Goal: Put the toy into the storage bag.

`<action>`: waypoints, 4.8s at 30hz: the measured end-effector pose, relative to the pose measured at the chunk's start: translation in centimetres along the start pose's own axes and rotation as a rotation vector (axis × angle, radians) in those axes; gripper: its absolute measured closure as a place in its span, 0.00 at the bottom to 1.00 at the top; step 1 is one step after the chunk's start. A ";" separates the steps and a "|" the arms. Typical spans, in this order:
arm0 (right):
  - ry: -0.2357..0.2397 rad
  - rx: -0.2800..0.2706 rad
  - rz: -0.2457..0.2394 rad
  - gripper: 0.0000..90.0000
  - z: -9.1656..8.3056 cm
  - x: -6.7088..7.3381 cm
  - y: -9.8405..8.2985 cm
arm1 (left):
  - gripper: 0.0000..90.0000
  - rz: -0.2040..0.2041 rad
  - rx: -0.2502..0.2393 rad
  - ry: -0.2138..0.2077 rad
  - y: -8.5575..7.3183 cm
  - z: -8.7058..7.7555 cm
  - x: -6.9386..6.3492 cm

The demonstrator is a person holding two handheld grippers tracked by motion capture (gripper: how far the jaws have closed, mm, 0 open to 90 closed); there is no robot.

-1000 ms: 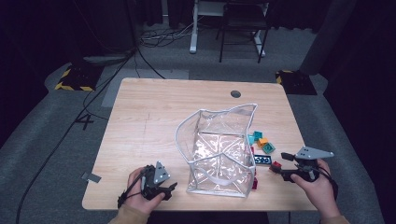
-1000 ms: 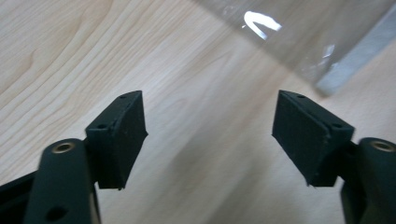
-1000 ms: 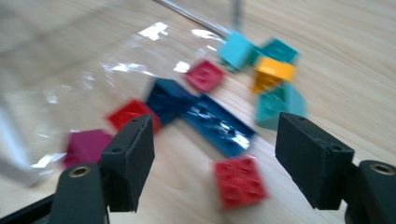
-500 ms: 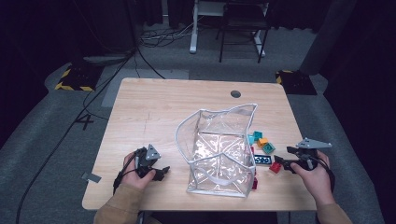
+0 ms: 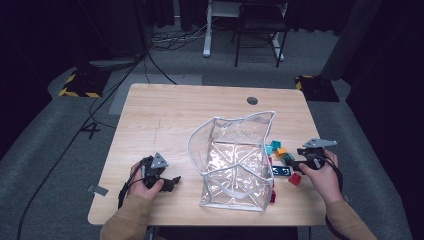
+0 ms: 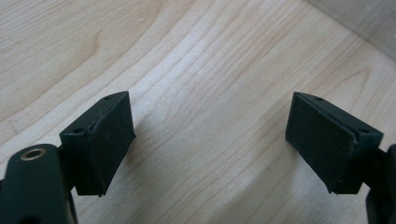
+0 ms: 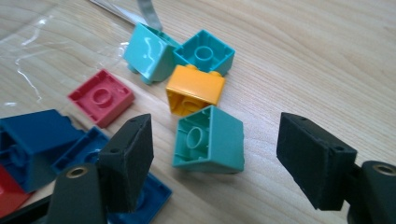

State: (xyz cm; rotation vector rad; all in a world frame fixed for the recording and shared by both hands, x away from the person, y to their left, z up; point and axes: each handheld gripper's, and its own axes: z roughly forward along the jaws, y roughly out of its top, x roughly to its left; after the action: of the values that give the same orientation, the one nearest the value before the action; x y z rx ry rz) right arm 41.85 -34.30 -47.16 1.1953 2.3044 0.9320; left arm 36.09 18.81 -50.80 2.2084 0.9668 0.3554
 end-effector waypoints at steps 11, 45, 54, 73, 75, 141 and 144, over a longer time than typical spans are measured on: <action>0.019 0.045 0.030 0.37 2.3 -0.9 -0.2 | 0.16 0.031 -0.002 -0.019 0.2 0.2 0.6; 0.008 -0.045 0.005 0.52 -2.4 -1.6 1.3 | 0.14 0.061 0.009 -0.039 0.8 0.6 2.2; 0.025 -0.080 -0.025 0.52 -4.9 -0.8 3.1 | 0.14 0.060 0.009 -0.036 0.8 0.6 2.1; 0.091 -0.196 -0.064 0.53 -10.2 0.8 7.9 | 0.13 0.019 0.006 -0.013 0.8 0.7 2.1; 0.101 -0.202 -0.071 0.53 -10.6 1.0 8.4 | 0.13 0.020 0.006 -0.013 0.8 0.7 2.1; 0.414 -0.201 -0.234 0.53 -6.3 17.8 21.5 | 0.14 0.016 0.002 -0.010 0.8 0.7 2.4; 0.437 -0.202 -0.231 0.53 -6.1 18.4 21.4 | 0.14 0.016 0.002 -0.010 0.8 0.7 2.4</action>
State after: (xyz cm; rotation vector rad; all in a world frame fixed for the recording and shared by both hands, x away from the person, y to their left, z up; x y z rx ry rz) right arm 40.09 -12.51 -28.27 0.6742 2.5251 1.4058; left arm 38.49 19.81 -50.82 2.2190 0.9450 0.3503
